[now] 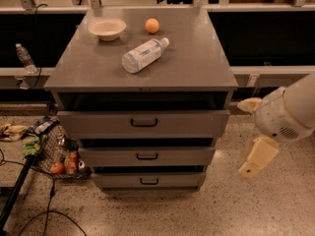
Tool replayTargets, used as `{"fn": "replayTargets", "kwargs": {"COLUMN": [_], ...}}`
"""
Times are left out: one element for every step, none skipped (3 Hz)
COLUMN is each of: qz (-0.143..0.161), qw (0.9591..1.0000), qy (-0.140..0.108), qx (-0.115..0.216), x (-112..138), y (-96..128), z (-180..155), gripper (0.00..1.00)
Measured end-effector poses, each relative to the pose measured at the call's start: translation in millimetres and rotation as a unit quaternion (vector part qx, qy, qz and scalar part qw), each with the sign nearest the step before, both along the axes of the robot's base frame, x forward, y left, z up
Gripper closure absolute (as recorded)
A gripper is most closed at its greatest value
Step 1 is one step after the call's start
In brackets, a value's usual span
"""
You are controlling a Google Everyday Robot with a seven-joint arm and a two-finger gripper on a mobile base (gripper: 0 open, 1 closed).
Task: Open bottom drawer
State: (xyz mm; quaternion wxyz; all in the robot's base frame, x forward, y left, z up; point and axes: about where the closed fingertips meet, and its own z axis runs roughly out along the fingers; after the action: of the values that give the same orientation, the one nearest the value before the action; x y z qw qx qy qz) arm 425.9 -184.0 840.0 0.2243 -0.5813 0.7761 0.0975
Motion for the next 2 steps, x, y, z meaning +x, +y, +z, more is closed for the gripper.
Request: {"fn": "replayTargets", "kwargs": {"qz": [0.034,0.049], "qw": [0.9991,0.9987], "qy": [0.003,-0.007], "qx": [0.023,0.012], "x": [2,14], "y": [28,53], "z": [-83,-145], "gripper": [0.00,0.00]}}
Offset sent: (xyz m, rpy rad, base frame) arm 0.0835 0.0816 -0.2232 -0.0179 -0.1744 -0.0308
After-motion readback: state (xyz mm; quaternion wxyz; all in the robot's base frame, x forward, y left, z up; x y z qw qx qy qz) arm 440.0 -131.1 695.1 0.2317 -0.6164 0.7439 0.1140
